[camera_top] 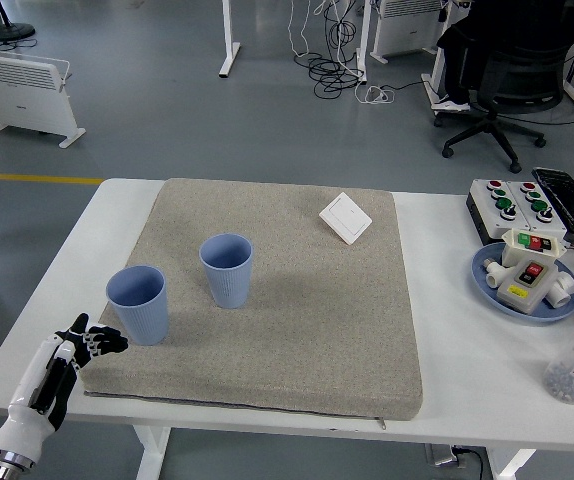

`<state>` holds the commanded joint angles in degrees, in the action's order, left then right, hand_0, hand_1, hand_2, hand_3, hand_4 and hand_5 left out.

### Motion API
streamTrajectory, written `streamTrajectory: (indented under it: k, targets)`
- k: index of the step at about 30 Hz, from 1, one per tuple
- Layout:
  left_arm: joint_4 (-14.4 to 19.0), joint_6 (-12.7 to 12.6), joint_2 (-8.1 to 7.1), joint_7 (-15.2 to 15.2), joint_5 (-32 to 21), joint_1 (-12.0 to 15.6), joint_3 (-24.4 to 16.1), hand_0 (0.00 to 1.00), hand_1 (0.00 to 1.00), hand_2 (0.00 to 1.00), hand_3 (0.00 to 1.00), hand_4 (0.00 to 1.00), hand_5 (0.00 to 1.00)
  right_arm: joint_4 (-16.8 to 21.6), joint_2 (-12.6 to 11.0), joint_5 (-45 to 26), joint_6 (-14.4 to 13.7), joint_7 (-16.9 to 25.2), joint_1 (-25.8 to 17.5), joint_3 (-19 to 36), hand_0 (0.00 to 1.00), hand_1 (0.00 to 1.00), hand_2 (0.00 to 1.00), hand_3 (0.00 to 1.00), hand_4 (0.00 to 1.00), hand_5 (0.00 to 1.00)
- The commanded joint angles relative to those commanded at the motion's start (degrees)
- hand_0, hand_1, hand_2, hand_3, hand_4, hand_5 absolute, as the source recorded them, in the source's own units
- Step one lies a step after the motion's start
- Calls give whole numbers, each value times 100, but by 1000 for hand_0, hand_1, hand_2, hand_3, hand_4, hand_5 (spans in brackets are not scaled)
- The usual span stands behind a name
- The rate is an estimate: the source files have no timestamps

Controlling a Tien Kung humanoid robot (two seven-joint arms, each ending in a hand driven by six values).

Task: Push cup pick cup insert cup

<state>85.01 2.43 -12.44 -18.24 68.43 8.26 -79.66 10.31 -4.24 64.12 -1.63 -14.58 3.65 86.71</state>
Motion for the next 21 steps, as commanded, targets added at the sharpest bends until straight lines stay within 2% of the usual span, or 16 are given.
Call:
streamTrajectory:
  k: [6,7,9,12,13,17,21]
  targets:
    - [-182,72,63,112,171,-157,64,571,509,482,455,638,998,0,1,-2,0,-8,-21,-16,692,599,626,548,113,442]
    - [-230,93,77,142,245,-196,85,617,516,482,463,626,998,0,0,3,0,-11,-27,-21,692,598,626,548,113,445]
    - [-315,125,75,183,357,-272,145,617,516,482,463,626,998,0,-2,9,0,-17,-41,-32,692,598,626,548,113,445]
    - [-425,138,43,197,399,-382,230,617,516,482,463,626,998,0,-3,13,-1,-21,-59,-37,692,598,626,548,113,445]
    - [-451,140,33,199,397,-407,248,659,522,488,458,631,998,0,-3,16,-1,-22,-62,-39,691,598,626,547,111,443]
    - [-655,147,-37,202,442,-615,382,659,522,488,458,631,998,0,-1,29,-4,-31,-81,-48,691,598,626,547,111,443]
    - [-820,143,-41,208,619,-806,410,670,526,490,459,634,998,0,3,29,-7,-31,-100,-61,693,598,626,547,109,446]
